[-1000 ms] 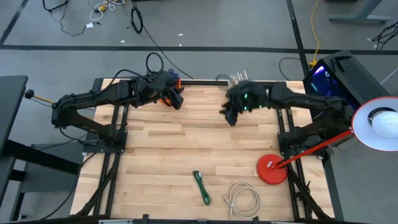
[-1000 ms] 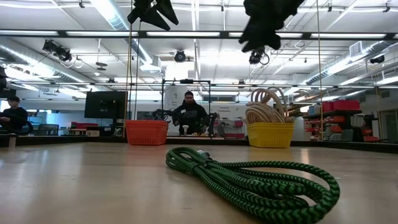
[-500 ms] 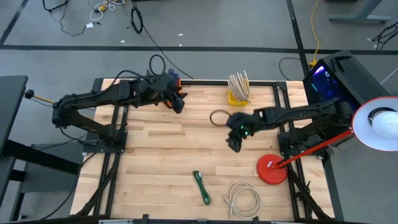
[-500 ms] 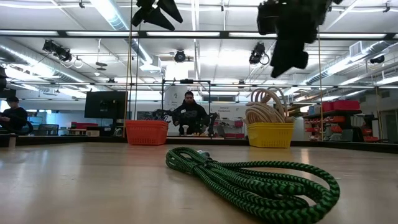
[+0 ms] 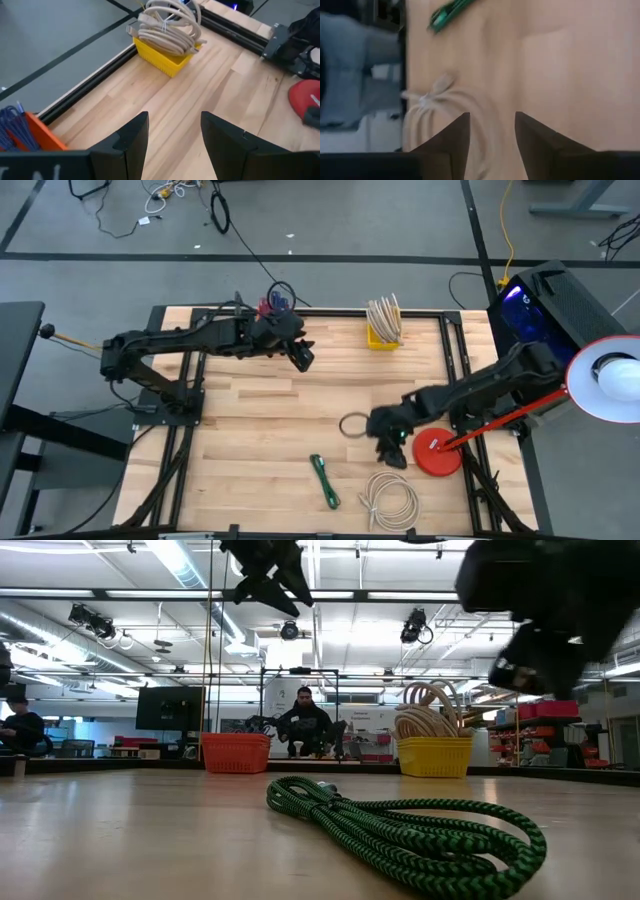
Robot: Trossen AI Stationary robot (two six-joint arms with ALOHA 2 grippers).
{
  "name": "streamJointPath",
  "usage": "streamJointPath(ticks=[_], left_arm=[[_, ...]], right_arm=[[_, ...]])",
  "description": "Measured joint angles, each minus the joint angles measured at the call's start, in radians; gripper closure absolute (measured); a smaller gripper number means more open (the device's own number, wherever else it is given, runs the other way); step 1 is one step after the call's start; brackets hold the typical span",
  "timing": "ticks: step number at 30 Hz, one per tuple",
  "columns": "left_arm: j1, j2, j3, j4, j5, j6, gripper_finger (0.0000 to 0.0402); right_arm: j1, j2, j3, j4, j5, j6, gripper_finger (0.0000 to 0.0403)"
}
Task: Pick & Place USB Port
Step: Put the brown HDMI cable into the yellow bin
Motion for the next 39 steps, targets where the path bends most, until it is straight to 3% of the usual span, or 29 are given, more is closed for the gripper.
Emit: streamJointPath(ticks=[7,11,16,26,33,39], left_arm=[[0.011,-0.005,0.000,0.015,0.000,0.083,0.0216],[0.022,-0.005,0.000,0.015,0.061,0.087,0.0216],[0.021,-0.005,0.000,0.021,0.088,0.091,0.0216],[0.019,-0.005,0.000,0.073,0.112,0.082,0.0216],[0.015,-0.005,0.000,0.078,0.115,0.079,0.0216],[0.013,-0.005,0.000,0.081,0.115,0.074,0.0216]], right_arm=[[0.134,0.105,0.000,0.117,-0.012,0.191,0.0265],[0.209,0.153,0.011,0.195,-0.019,0.322,0.0270],[0.284,0.203,0.011,0.171,-0.019,0.406,0.0270],[0.273,0.209,0.011,0.163,0.006,0.432,0.0270],[0.264,0.208,0.011,0.004,0.043,0.405,0.0270],[0.246,0.203,0.011,0.075,0.044,0.407,0.0257]])
